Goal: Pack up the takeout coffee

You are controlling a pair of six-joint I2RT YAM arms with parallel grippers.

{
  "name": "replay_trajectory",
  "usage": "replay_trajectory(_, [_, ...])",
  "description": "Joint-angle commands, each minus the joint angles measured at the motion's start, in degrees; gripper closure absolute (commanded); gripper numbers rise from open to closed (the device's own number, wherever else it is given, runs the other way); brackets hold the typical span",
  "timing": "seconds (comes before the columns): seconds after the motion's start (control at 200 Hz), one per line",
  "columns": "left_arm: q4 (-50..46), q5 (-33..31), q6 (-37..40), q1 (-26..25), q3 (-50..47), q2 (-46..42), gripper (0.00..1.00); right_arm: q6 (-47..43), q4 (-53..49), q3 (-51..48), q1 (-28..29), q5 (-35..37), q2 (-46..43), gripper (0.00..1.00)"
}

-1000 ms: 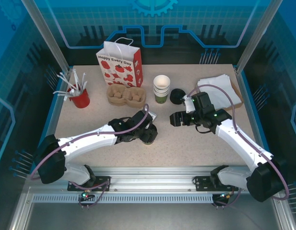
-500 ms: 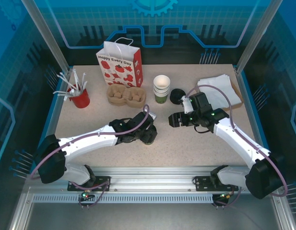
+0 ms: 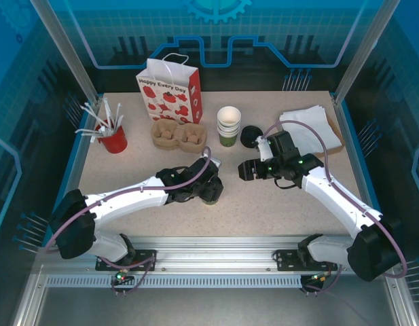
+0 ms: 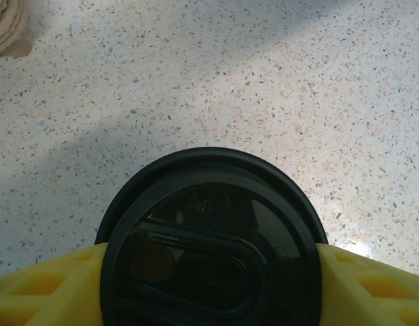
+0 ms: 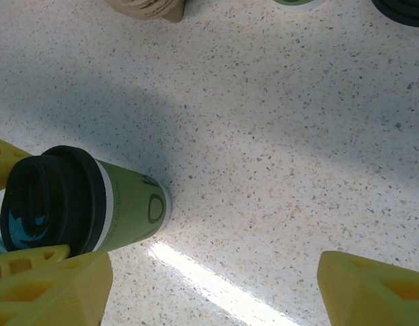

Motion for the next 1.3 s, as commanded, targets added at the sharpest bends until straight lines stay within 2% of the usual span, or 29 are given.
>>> replay_trajectory(0.0, [-10.2,4.0,-2.0,0.6,-2.1,3.7,0.37,-0.2,-0.6,1.1,0.9,0.7,-0.6,0.19])
replay_trajectory(0.08, [-9.2,3.5,-2.2,0.6,-0.6,3.1,0.32,-0.3,-1.0,1.3,1.0,0.8,-0.8,0.19])
replay_trajectory(0.395, [-8.0,3.0,-2.3,0.6,3.8,1.5,0.25,-0.4,-1.6,1.5,1.1,1.2,-1.3,0.19])
replay_trajectory(0.97, [-7.0,3.1,-2.3,0.6,5.4,-1.5,0.13,-0.7,-1.6,1.5,1.3,1.3,-1.2,0.19])
replay_trajectory(1.176, [-6.3,2.0,-2.1,0.8,4.2,-6.8,0.02,-1.2,-2.0,1.7,1.4,0.4,-1.4,0.19])
replay_trajectory(1.296, [-6.2,5.6,-3.6,3.0,1.5,-11.1,0.01,-0.8,0.2,0.3,3.0,-3.5,-1.9,0.17])
